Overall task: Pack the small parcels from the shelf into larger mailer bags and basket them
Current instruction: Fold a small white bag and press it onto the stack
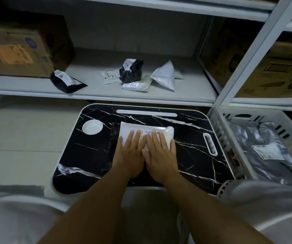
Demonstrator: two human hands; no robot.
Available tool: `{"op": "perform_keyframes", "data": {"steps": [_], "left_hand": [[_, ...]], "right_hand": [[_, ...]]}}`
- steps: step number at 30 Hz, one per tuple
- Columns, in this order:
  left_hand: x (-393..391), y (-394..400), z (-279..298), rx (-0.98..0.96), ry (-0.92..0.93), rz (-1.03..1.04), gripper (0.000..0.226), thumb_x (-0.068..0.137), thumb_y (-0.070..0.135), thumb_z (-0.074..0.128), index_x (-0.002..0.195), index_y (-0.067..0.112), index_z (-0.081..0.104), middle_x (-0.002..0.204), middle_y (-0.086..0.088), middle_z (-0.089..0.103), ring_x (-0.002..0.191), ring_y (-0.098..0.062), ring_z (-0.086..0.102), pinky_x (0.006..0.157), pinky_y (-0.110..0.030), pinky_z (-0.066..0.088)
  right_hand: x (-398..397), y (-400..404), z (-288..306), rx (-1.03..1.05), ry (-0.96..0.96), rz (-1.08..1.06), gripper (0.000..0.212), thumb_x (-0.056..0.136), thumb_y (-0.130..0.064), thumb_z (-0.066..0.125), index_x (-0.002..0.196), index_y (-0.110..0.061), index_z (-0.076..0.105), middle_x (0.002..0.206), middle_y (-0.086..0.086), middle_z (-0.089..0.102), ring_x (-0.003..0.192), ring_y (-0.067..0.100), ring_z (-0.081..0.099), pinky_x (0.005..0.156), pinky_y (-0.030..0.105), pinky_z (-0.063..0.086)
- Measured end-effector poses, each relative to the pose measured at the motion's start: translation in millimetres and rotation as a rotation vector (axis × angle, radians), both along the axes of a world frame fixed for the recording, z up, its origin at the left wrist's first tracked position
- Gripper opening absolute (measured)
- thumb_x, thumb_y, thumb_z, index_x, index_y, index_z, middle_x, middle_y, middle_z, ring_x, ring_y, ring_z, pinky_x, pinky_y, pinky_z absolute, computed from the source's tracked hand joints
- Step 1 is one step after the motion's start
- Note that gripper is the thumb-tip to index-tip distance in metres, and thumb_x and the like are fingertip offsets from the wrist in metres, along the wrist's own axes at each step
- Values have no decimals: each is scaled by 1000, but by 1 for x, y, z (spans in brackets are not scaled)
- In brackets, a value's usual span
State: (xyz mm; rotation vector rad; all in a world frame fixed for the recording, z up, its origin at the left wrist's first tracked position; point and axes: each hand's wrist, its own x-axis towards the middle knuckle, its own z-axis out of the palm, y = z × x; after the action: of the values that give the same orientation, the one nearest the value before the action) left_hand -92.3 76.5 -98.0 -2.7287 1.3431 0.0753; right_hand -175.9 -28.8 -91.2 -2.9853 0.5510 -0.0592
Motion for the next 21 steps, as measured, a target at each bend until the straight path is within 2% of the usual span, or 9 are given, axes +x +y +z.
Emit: {"op": "perform_keyframes", "data": {"steps": [4, 10, 11, 13, 15, 16, 18, 20, 21], "left_hand": [[-5, 7, -22, -4, 18, 18, 67, 82, 43, -19, 142, 18, -29, 155, -11, -27, 145, -31, -21, 115, -57, -1], [-6, 4, -24, -38, 30, 21, 71, 83, 43, -17, 149, 18, -13, 158, -12, -14, 148, -32, -7, 115, -56, 2], [-4, 3, -20, -21, 30, 20, 74, 83, 43, -16, 152, 17, -7, 159, -12, -8, 148, -32, -1, 116, -55, 3], [4, -3, -9, -58, 9, 33, 72, 89, 41, -1, 150, 14, 26, 155, -10, 28, 140, -32, 28, 117, -52, 10], [15, -15, -2, -124, -31, 7, 56, 90, 28, 10, 125, 14, 51, 124, -6, 54, 114, -28, 47, 109, -44, 24], [20, -21, 0, -148, -18, -5, 56, 87, 23, 7, 115, 13, 54, 113, -5, 55, 105, -27, 47, 102, -41, 29], [26, -28, -3, -131, 9, -7, 63, 82, 22, -2, 114, 11, 52, 114, -9, 52, 109, -29, 43, 100, -40, 29], [27, -27, -10, -112, 36, 23, 62, 89, 25, 1, 134, 6, 39, 142, -18, 38, 136, -36, 27, 113, -44, 23], [25, -25, -13, -86, 70, 37, 57, 95, 26, 8, 144, 5, 28, 152, -19, 25, 144, -36, 15, 117, -46, 17]], "right_hand": [[-6, -2, -24, -19, 99, 14, 74, 89, -56, -13, 155, -23, -3, 163, 0, -9, 148, 19, -16, 118, 55, -3], [-3, -5, -25, -1, 110, 30, 75, 87, -54, -14, 155, -26, 0, 163, -2, -6, 149, 18, -13, 118, 53, -3], [0, -5, -24, 5, 91, 21, 75, 88, -53, -12, 155, -27, 7, 163, -3, 1, 150, 18, -7, 118, 53, -1], [9, -6, -19, 4, -6, -24, 69, 93, -50, 1, 146, -28, 39, 154, -3, 35, 146, 21, 24, 117, 54, 11], [26, -10, -14, -42, -155, -71, 43, 97, -38, 28, 108, -23, 67, 114, -2, 67, 116, 24, 58, 109, 54, 30], [34, -14, -13, -45, -204, -83, 30, 95, -30, 40, 94, -21, 68, 98, -1, 69, 102, 26, 64, 104, 52, 36], [43, -18, -8, 14, -176, -46, 23, 96, -25, 46, 101, -18, 67, 107, 1, 66, 112, 31, 59, 102, 54, 37], [42, -20, -8, 92, -17, -48, 36, 103, -34, 31, 132, -27, 51, 145, -3, 45, 142, 26, 29, 113, 57, 19], [39, -22, -10, 126, 43, -64, 41, 104, -39, 24, 141, -34, 40, 153, -6, 32, 146, 23, 17, 114, 58, 12]]}}
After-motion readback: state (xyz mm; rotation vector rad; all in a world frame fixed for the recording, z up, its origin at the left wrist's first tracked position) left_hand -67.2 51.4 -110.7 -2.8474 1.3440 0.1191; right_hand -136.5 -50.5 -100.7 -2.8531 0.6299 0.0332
